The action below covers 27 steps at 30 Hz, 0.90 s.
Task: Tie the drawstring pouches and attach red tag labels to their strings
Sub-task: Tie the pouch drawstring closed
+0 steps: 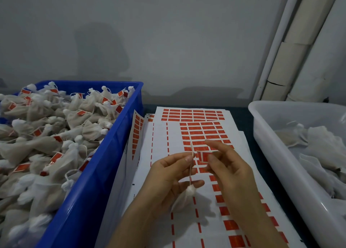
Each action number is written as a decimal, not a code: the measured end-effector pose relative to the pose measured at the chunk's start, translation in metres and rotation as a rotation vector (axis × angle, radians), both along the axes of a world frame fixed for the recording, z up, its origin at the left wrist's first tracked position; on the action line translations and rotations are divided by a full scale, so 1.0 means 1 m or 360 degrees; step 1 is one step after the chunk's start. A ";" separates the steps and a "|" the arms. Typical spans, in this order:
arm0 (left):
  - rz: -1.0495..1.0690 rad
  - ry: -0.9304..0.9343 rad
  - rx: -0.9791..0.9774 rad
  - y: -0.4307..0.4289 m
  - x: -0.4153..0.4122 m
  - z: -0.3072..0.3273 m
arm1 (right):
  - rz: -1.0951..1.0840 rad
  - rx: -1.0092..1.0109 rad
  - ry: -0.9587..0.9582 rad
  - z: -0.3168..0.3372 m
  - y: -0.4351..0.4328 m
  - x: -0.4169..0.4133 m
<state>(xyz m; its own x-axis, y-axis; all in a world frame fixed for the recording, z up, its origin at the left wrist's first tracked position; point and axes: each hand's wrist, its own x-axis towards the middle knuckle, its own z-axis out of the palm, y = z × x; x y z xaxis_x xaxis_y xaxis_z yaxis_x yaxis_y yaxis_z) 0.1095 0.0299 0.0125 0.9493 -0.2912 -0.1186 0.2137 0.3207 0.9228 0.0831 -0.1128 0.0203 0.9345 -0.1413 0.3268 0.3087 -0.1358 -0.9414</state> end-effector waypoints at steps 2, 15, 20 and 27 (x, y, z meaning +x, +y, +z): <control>-0.0001 -0.0010 0.0013 0.000 -0.001 0.000 | 0.0035 0.0029 -0.0008 0.000 0.002 -0.001; -0.0015 -0.0013 0.0048 -0.001 -0.004 0.003 | 0.0059 0.0043 -0.0031 0.001 0.006 -0.003; -0.0042 -0.0012 0.0038 -0.002 -0.006 0.005 | 0.0043 0.0041 -0.0014 0.001 0.007 -0.004; -0.0077 -0.0035 0.0044 -0.002 -0.006 0.005 | 0.0013 -0.0028 -0.0001 -0.001 0.006 -0.002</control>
